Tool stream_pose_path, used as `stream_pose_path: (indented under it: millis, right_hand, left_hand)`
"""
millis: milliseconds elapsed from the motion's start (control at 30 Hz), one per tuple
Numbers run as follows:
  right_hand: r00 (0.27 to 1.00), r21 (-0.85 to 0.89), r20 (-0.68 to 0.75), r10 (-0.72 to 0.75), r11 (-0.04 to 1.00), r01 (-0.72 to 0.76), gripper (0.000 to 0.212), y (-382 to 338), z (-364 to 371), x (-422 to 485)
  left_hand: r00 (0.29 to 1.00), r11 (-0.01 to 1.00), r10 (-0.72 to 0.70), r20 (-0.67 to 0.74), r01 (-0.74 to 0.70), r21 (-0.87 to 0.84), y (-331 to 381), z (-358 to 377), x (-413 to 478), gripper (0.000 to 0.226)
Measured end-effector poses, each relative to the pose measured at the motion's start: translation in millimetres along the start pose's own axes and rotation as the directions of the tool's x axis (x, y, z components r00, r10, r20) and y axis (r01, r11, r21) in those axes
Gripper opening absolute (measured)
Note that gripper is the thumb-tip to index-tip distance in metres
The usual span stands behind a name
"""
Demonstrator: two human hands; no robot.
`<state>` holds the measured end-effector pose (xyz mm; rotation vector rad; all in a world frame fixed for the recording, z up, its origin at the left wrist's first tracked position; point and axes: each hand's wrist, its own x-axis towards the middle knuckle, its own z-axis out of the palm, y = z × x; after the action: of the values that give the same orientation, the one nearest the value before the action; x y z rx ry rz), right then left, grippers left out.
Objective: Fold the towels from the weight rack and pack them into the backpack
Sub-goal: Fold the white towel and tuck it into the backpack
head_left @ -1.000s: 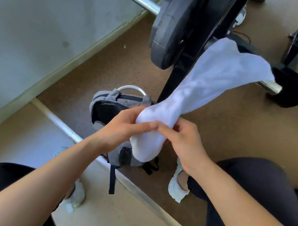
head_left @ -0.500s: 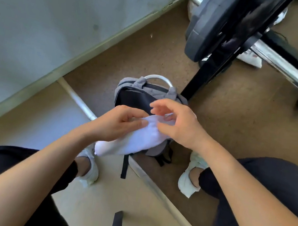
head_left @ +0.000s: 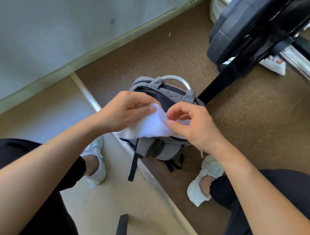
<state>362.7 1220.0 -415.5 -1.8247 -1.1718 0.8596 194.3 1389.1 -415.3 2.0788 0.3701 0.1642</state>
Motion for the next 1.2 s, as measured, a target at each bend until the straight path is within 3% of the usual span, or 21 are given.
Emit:
stream_pose_path:
  millis: [100,233,400,567,767,933,1100,1200]
  right_hand:
    - [0.987,0.004,0.141,0.079,0.997,-0.08,0.024,6,1,-3]
    - [0.973,-0.113,0.183,0.14,0.986,-0.121,0.016,10,-3,-6]
    - [0.934,-0.372,0.178,0.311,0.899,-0.229,0.045,14,-29,-24]
    - [0.88,-0.387,0.173,0.442,0.852,-0.352,0.033,16,-42,-55]
    - [0.926,-0.463,-0.245,0.289,0.804,-0.373,0.026,5,-37,-77]
    - [0.964,-0.164,-0.184,0.193,0.961,-0.224,0.024,-13,-14,-94]
    - [0.981,-0.318,-0.184,0.065,0.94,-0.122,0.017,-16,-6,-117]
    - [0.965,-0.38,-0.254,0.068,0.91,-0.164,0.022,-8,-8,-130]
  left_hand:
    - [1.0,0.998,-0.025,-0.013,0.024,-0.054,3,1,-3,0.021]
    - [0.998,0.998,-0.054,-0.041,0.052,-0.043,1,5,-6,0.021]
    - [0.96,0.99,-0.11,-0.256,0.084,-0.112,2,2,-16,0.02]
    - [0.868,0.964,-0.227,-0.441,0.136,-0.229,16,4,-32,0.02]
    - [0.848,0.946,-0.252,-0.466,0.115,-0.302,40,5,-57,0.024]
    - [0.82,0.904,-0.32,-0.475,0.114,-0.412,48,12,-88,0.024]
    - [0.777,0.916,-0.344,-0.527,0.155,-0.369,45,12,-106,0.025]
    - [0.79,0.933,-0.325,-0.519,0.176,-0.315,49,18,-118,0.023]
